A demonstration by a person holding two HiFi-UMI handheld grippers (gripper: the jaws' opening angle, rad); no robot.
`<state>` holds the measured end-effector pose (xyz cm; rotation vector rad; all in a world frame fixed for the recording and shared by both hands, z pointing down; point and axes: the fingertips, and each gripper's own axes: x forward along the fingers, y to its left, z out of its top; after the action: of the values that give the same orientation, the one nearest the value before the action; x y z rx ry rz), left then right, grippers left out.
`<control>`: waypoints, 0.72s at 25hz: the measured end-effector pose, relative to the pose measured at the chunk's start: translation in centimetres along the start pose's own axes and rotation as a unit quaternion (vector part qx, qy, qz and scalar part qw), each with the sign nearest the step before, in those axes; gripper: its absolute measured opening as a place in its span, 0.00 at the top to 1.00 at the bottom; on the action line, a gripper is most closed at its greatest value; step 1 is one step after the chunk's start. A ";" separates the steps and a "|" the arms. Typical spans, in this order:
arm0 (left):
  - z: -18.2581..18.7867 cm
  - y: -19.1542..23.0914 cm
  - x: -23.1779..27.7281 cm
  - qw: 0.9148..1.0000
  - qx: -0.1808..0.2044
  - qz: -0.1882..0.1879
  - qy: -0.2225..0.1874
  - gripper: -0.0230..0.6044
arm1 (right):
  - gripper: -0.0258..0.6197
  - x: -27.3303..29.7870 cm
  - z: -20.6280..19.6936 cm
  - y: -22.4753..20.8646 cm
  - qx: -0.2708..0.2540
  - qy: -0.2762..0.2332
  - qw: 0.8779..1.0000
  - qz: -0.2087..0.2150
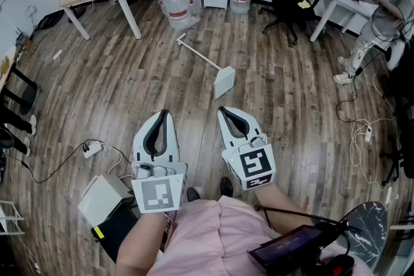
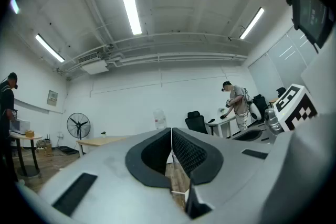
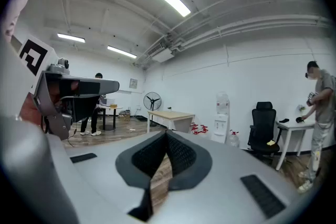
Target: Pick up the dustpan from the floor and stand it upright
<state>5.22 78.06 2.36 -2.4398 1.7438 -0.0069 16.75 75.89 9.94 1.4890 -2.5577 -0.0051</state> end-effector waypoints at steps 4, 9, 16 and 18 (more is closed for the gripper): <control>-0.2 -0.6 1.2 1.000 0.002 0.001 -0.001 0.93 | 0.96 0.3 -0.1 -1.0 0.000 -0.003 1.000 0.004; -0.7 -2.1 2.3 1.000 0.006 -0.001 0.002 0.93 | 0.96 0.4 -0.8 -2.3 0.002 -0.003 1.000 0.015; -1.6 -2.9 3.5 1.000 0.018 0.008 0.012 0.93 | 0.68 0.3 -0.4 -3.7 0.015 -0.039 0.998 0.039; -2.2 -2.7 4.0 1.000 0.011 0.018 0.020 0.93 | 0.62 1.0 -0.6 -4.4 0.007 -0.036 0.998 0.042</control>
<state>8.87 74.89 4.56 -2.4092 1.7932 -0.0731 20.12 72.89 10.23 1.4087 -2.6811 -0.0295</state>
